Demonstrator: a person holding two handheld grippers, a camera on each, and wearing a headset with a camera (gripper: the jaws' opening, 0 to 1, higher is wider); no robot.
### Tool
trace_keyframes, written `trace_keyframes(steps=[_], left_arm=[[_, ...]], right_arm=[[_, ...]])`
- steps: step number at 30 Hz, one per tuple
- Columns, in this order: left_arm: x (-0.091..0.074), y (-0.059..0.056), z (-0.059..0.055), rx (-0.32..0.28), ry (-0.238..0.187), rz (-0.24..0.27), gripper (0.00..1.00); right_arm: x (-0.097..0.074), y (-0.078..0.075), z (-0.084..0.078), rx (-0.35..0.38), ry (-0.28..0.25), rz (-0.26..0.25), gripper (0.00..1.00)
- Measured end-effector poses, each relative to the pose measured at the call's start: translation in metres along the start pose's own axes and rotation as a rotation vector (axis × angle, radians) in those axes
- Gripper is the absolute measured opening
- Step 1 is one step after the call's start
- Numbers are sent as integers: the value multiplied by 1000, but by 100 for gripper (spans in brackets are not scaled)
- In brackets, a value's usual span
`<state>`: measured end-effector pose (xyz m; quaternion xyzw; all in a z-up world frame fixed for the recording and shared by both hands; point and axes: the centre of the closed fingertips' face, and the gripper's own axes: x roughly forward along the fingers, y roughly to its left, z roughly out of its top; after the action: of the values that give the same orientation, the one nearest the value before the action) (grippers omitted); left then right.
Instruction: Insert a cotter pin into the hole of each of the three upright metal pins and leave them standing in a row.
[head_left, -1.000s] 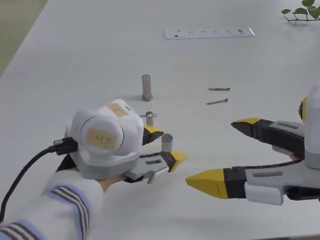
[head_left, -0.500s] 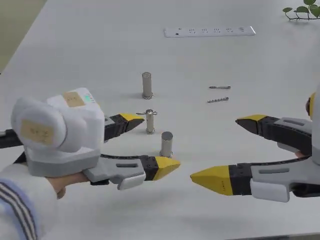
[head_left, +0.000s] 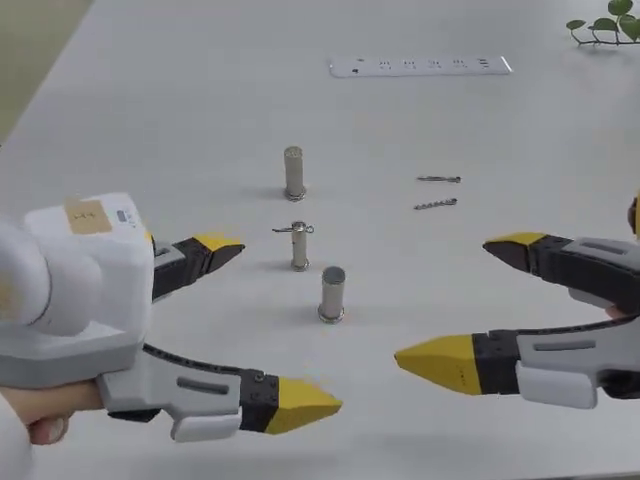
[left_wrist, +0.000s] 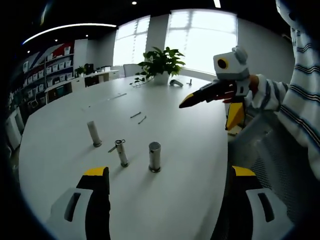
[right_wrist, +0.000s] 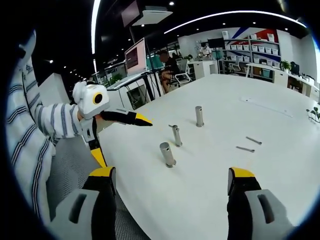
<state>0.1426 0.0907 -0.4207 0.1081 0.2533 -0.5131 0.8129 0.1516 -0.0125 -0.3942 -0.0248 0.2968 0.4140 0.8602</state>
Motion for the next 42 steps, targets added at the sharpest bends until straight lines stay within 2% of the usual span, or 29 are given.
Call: trace_keyframes(steps=[4, 7, 11, 15, 20, 27, 28, 32, 39, 42], left_arm=[[1, -3, -7, -47, -9, 6, 99], [2, -5, -12, -55, 3, 14, 99], [1, -8, -9, -94, -21, 20, 99], [0, -6, -10, -102, -20, 42, 99], [-4, -4, -12, -106, -19, 61, 99], [-11, 0, -9, -140, -43, 86, 98], [-11, -2, -8, -156, -47, 77, 97], [-12, -4, -6, -149, -54, 78, 97], [-14, -5, -7, -161, -54, 90, 97], [-14, -6, -9, -159, -46, 92, 97]], right_arm=[[-4, -3, 2, 1, -1, -10, 91], [-8, -8, 3, -2, 2, -15, 91], [-14, -16, 3, -20, 15, -30, 91], [-19, -26, 5, -51, 30, -47, 91], [-22, -36, 5, -83, 69, -45, 91], [-26, -57, 17, -159, 93, -66, 89], [-26, -59, 18, -169, 100, -66, 89], [-25, -67, 21, -226, 142, -66, 89], [-21, -83, 26, -250, 187, -54, 85], [-16, -90, 23, -292, 210, -34, 82]])
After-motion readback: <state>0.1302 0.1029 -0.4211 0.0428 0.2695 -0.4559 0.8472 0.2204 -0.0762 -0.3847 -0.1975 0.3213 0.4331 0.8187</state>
